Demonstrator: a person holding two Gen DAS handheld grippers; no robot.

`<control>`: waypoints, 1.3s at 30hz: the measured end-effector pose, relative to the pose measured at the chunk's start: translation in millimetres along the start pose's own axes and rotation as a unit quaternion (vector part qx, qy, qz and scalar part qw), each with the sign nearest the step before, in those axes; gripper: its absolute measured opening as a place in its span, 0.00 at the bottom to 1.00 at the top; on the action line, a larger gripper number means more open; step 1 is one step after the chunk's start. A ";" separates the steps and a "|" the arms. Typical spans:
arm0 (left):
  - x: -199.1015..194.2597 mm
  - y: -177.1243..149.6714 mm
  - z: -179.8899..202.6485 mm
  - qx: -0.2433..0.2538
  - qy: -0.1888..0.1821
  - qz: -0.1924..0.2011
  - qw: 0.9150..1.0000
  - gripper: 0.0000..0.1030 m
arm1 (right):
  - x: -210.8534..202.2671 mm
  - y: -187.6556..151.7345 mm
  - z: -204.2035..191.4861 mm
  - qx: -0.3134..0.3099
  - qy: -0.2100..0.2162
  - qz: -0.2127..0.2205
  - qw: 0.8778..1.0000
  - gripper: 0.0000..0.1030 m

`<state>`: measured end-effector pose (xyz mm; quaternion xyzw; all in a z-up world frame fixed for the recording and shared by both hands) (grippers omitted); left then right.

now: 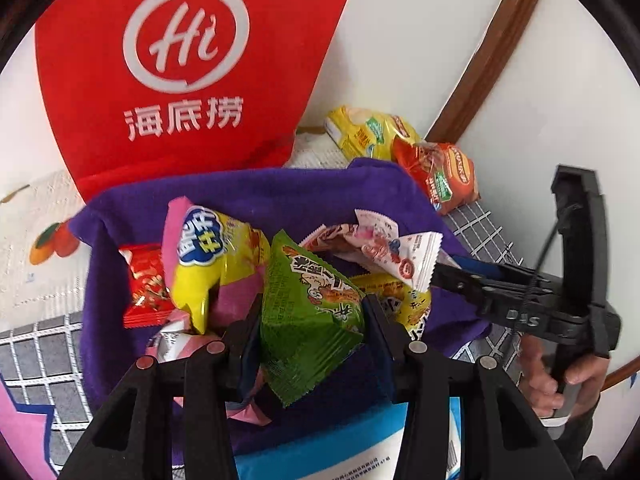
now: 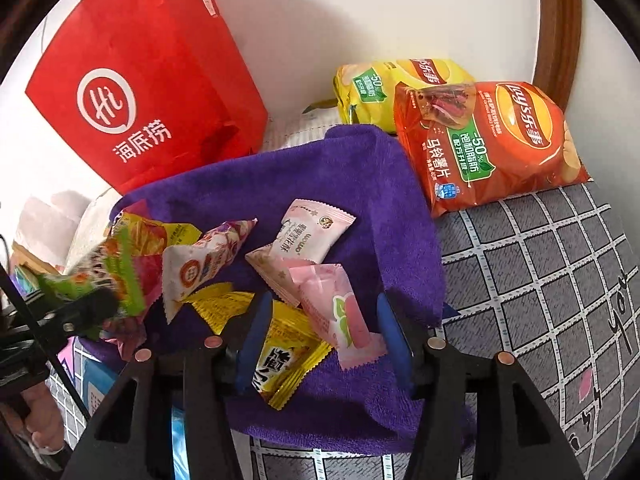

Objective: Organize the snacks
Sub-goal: 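Release the pink peach packet from the right tool while the left tool releases the green bag, then grasp the blue snack packet with the right tool while the left tool reaches for the red-white packet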

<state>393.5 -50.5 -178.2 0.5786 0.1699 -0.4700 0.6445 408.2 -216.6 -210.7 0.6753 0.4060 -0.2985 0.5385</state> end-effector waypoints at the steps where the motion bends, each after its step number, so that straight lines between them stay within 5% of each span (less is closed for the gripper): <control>1: 2.0 -1.1 0.0 0.001 0.001 -0.002 1.000 0.43 | -1.6 -0.3 -0.9 0.001 0.005 -0.001 1.000 0.53; 18: 12.5 0.1 5.3 0.003 -0.001 -0.008 1.000 0.44 | -58.1 -12.3 -13.3 -0.028 -0.023 0.043 0.998 0.60; 22: 9.8 1.8 7.9 -0.001 0.000 -0.009 1.000 0.60 | -69.1 -17.4 -14.1 -0.028 -0.028 0.054 0.998 0.60; 27: -9.6 2.0 14.1 0.005 0.002 0.001 1.000 0.62 | -82.9 -25.5 -5.1 0.007 -0.040 0.075 0.996 0.60; 39: -69.7 -32.2 -5.5 -0.029 0.022 0.015 0.999 0.62 | -89.9 -103.3 -8.7 0.027 -0.007 -0.003 1.000 0.60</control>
Point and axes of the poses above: each gripper's, at about its wrist camera, not at the fingertips, and x roughly the way its jaws point, z to its right, y to its top, the point moved 9 cm from there along x, roughly the way its jaws point, and after that the axes turned 2 degrees about z, right-handed, at the moved point
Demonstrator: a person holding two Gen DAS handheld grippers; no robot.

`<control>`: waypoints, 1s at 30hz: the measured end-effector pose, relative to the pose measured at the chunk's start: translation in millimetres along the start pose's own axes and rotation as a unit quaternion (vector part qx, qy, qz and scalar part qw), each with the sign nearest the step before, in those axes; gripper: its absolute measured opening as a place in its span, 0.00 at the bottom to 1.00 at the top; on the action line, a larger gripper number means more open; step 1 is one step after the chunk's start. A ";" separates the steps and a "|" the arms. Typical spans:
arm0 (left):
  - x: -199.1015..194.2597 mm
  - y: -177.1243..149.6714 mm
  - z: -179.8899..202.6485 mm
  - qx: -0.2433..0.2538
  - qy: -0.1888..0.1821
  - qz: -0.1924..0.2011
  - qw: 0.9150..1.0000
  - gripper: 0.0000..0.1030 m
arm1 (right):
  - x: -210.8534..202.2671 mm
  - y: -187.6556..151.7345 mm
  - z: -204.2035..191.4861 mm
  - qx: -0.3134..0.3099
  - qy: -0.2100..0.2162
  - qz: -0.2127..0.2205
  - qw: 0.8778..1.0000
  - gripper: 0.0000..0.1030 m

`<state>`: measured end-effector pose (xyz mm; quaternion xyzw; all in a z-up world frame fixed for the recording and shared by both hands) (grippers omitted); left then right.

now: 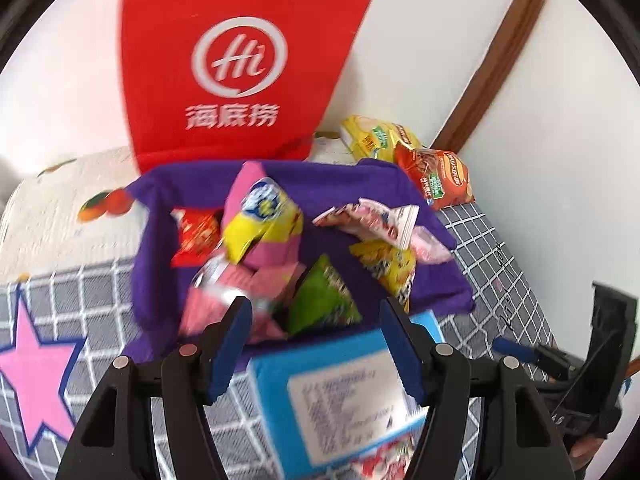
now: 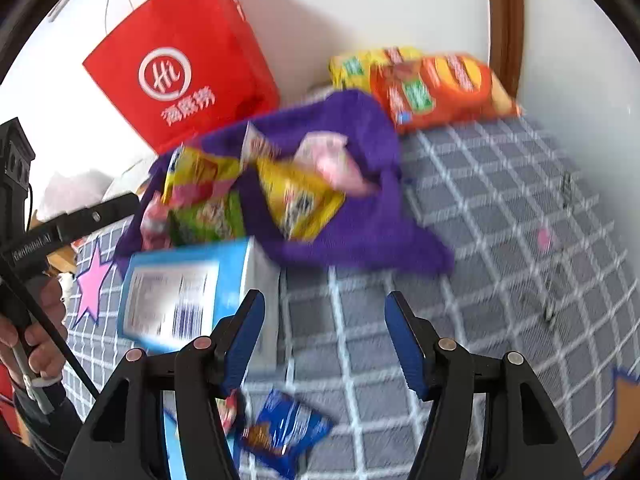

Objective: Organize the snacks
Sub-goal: 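Grasp the blue snack packet with the right tool while the left tool reaches for the red-white packet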

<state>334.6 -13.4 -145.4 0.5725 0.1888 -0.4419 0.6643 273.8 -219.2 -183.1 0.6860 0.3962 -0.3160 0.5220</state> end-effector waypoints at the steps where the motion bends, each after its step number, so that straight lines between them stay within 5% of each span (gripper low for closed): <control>1: -4.5 -4.7 -2.8 -0.004 0.002 0.000 1.000 0.62 | 0.4 -7.8 -0.7 0.001 0.002 -0.007 1.000 0.60; 14: -48.5 -58.3 -23.6 -0.026 -0.001 0.005 1.000 0.62 | 4.7 -100.8 -19.7 0.089 0.057 -0.084 0.991 0.60; 21: -59.7 -76.8 -40.9 -0.039 0.007 0.009 0.999 0.62 | 16.1 -98.6 -28.1 0.082 0.009 -0.071 0.994 0.60; 26: -61.4 -87.4 -50.6 -0.052 0.008 0.001 0.999 0.62 | 25.5 -95.5 -41.7 0.020 -0.057 -0.059 0.996 0.60; 30: -63.5 -93.4 -48.7 -0.051 0.007 -0.001 0.999 0.62 | 28.9 -97.6 -47.5 -0.048 -0.113 -0.049 0.991 0.45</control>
Point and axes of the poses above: each gripper's, at about its wrist camera, not at the fingertips, and x roughly the way its jaws point, z to its right, y to its top, the point moved 9 cm from there along x, roughly the way its jaws point, and after that the axes turned 2 degrees about z, right-handed, at the moved point
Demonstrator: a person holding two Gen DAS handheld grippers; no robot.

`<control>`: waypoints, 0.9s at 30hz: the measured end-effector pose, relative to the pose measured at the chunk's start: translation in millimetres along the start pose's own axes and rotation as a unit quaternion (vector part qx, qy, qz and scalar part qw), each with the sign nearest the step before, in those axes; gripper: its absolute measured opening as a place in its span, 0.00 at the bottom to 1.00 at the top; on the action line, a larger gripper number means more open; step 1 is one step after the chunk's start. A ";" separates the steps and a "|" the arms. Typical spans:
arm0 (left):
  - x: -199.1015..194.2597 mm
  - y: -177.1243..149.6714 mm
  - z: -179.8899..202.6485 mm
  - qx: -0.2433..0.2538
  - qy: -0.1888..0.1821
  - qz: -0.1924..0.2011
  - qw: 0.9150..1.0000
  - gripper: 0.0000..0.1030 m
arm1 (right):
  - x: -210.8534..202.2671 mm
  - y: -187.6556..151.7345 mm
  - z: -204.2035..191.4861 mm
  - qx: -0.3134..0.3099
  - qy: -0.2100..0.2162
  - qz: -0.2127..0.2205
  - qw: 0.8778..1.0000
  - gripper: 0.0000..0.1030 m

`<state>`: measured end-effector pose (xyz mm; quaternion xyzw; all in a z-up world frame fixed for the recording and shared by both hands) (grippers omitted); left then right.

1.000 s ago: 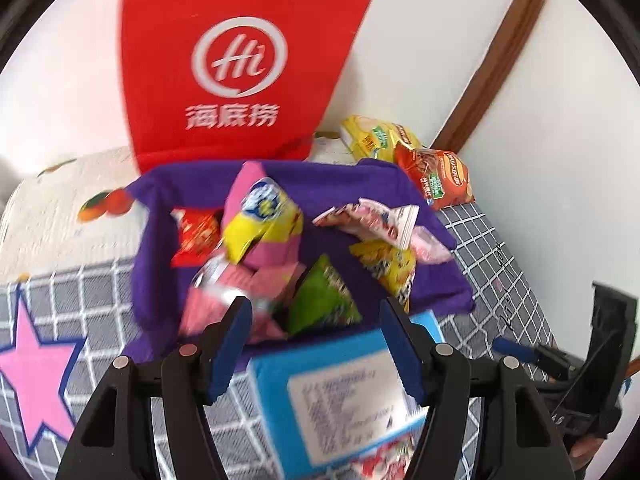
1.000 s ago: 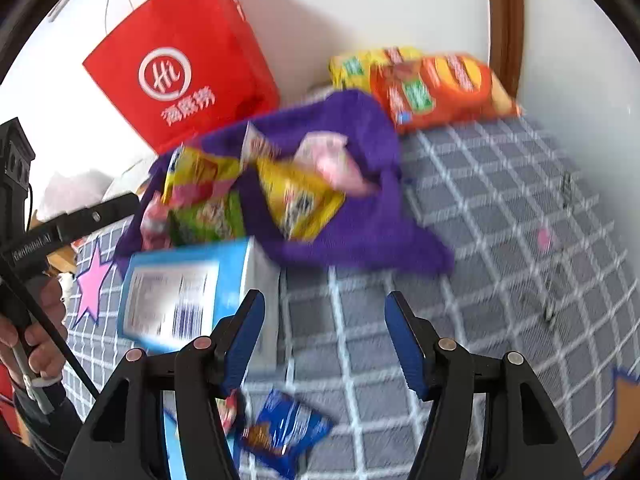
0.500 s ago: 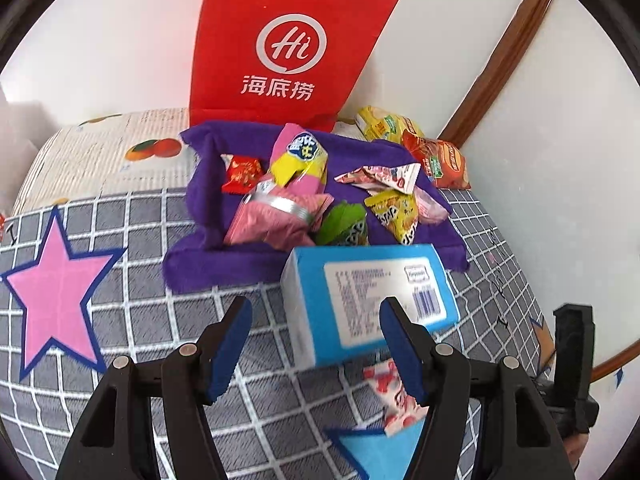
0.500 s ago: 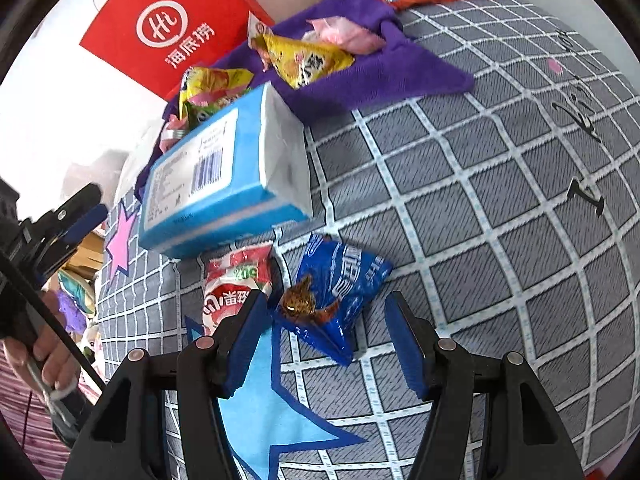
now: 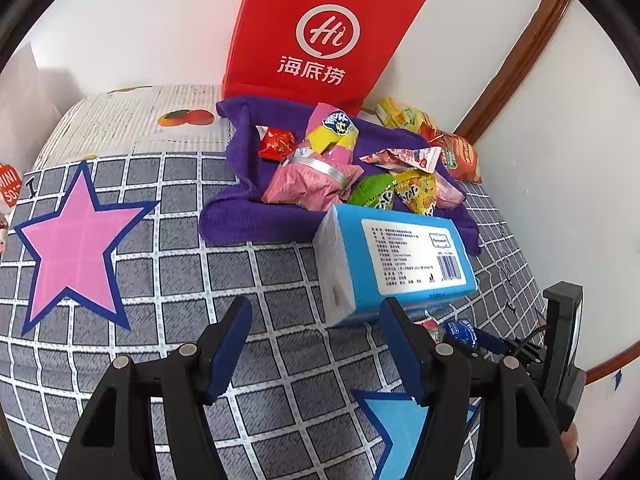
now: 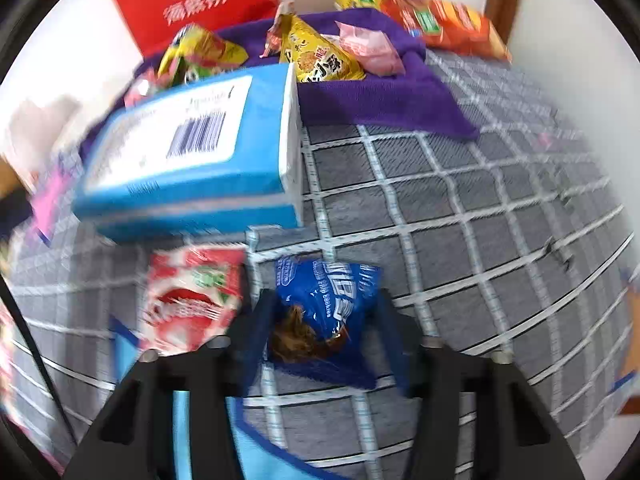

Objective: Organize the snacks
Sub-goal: 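Grasp the blue snack packet with the right tool while the left tool reaches for the red-white packet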

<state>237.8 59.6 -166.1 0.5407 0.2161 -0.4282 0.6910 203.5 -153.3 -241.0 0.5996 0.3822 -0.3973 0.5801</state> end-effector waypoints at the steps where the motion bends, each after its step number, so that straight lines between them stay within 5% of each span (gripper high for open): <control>1: 0.2 -1.7 1.8 0.001 -0.001 -0.001 1.000 0.62 | -0.5 -0.9 -1.7 -0.008 0.001 0.003 1.000 0.42; 8: 14.4 -21.4 30.4 0.020 -0.013 -0.025 0.999 0.62 | -27.6 -6.9 27.2 0.037 0.067 0.017 0.997 0.40; 19: 62.0 -69.2 85.7 0.014 -0.059 -0.091 0.994 0.62 | -62.5 -10.2 87.5 0.089 0.069 0.057 0.992 0.40; 27: 87.3 -79.5 113.2 0.031 -0.039 -0.107 0.993 0.66 | -64.1 -23.1 110.6 0.100 0.082 0.060 0.990 0.41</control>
Point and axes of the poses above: each gripper's, at about its wrist camera, not at the fingertips, and x roughly the way its jaws point, z to its right, y to its top, the point moved 9 cm from there along x, roughly the way its jaws point, and after that the axes turned 2 degrees about z, right-handed, at the moved point
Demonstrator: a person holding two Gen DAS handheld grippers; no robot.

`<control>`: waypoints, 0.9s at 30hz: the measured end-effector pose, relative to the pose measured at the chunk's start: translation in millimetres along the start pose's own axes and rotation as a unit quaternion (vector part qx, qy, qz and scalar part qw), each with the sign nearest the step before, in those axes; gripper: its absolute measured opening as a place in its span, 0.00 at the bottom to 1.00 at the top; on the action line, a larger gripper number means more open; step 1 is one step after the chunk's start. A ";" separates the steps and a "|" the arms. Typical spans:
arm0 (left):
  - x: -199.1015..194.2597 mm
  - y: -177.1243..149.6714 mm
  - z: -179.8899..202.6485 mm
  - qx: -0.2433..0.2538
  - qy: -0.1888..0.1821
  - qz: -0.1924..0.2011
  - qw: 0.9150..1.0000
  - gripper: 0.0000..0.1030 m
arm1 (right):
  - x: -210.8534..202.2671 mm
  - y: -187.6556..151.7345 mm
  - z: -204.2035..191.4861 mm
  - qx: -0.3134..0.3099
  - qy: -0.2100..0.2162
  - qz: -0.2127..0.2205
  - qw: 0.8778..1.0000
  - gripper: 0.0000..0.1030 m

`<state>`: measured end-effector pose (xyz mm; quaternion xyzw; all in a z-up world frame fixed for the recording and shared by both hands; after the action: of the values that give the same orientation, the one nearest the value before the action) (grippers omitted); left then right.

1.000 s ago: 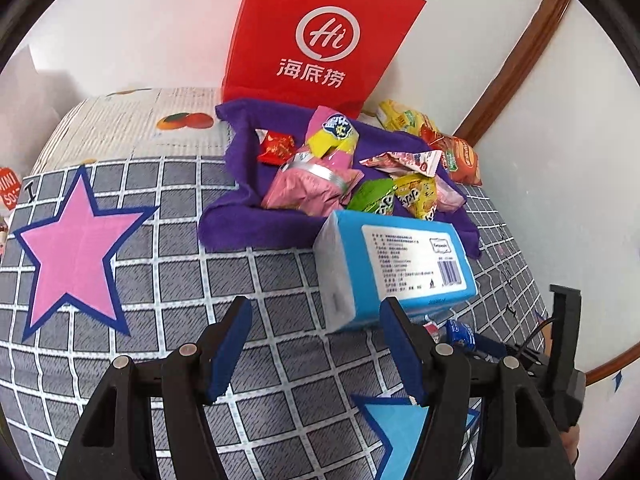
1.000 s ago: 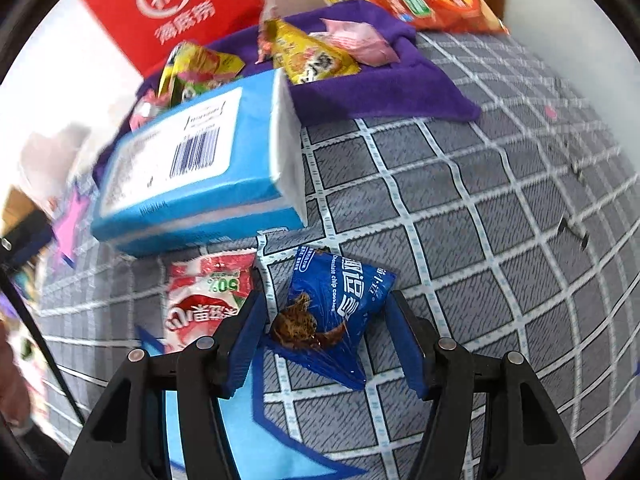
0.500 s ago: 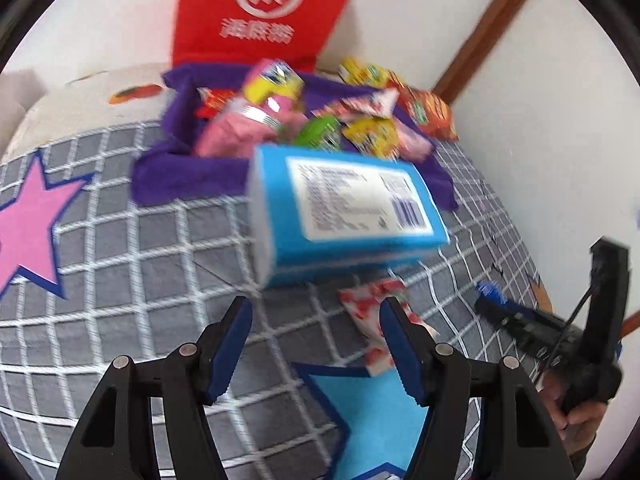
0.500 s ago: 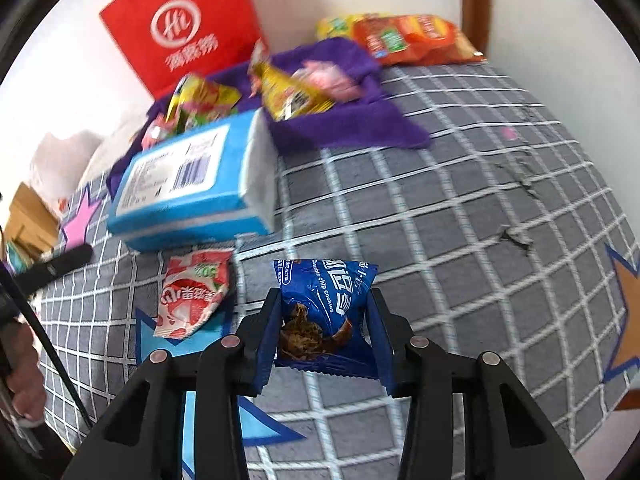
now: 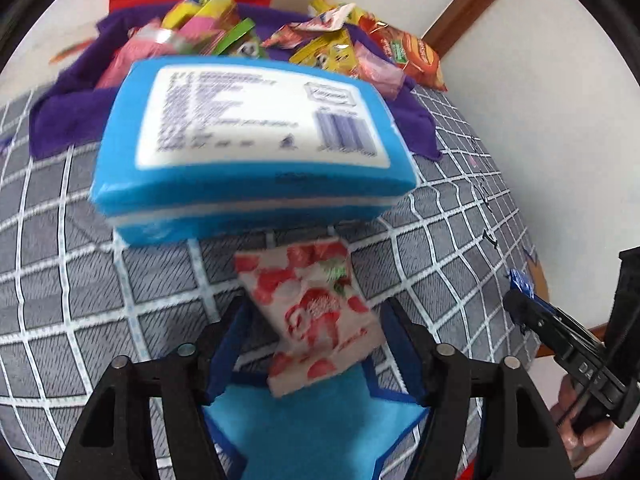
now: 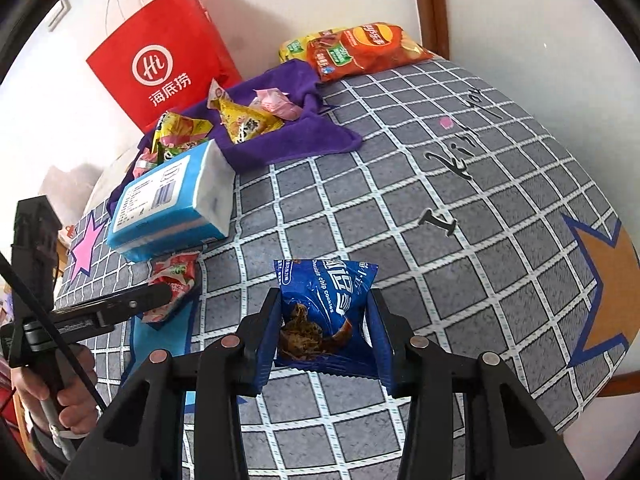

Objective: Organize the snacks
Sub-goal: 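Grasp the blue snack packet with the right tool while the left tool reaches for the red-white packet, then lift the blue packet with the right tool while the left tool grasps the red-white strawberry packet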

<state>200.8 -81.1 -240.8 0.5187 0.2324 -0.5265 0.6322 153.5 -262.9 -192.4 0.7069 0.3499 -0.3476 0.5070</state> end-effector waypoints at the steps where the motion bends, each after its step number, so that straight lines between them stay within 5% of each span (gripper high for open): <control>1: 2.7 -0.1 3.3 0.005 0.005 -0.001 1.000 0.68 | -0.8 -1.4 1.8 0.001 0.001 0.000 1.000 0.41; 8: 14.9 3.9 13.8 0.040 0.067 0.018 0.997 0.71 | -2.0 -4.0 10.7 -0.001 0.006 0.001 1.000 0.41; 13: 23.1 0.6 19.3 0.092 0.139 0.032 0.986 0.67 | -1.0 -6.0 14.0 0.000 0.005 -0.001 1.000 0.41; 17: 20.3 2.3 16.4 0.092 0.148 0.050 0.983 0.55 | -1.4 -9.6 17.1 0.002 0.005 -0.002 1.000 0.41; 27: 16.1 1.9 16.9 0.102 0.142 0.068 0.982 0.51 | 13.2 -19.3 7.6 -0.017 0.002 -0.008 1.000 0.41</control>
<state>203.7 -103.3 -247.6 0.6644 0.2295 -0.4243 0.5708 142.9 -263.7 -214.6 0.6960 0.3627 -0.3443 0.5153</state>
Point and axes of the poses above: each gripper's, at about its wrist camera, not at the fingertips, and x roughly the way its jaws point, z to its right, y to its top, the point moved 9 cm from there along x, roughly the way its jaws point, and after that the axes turned 2 degrees about z, right-handed, at the moved point
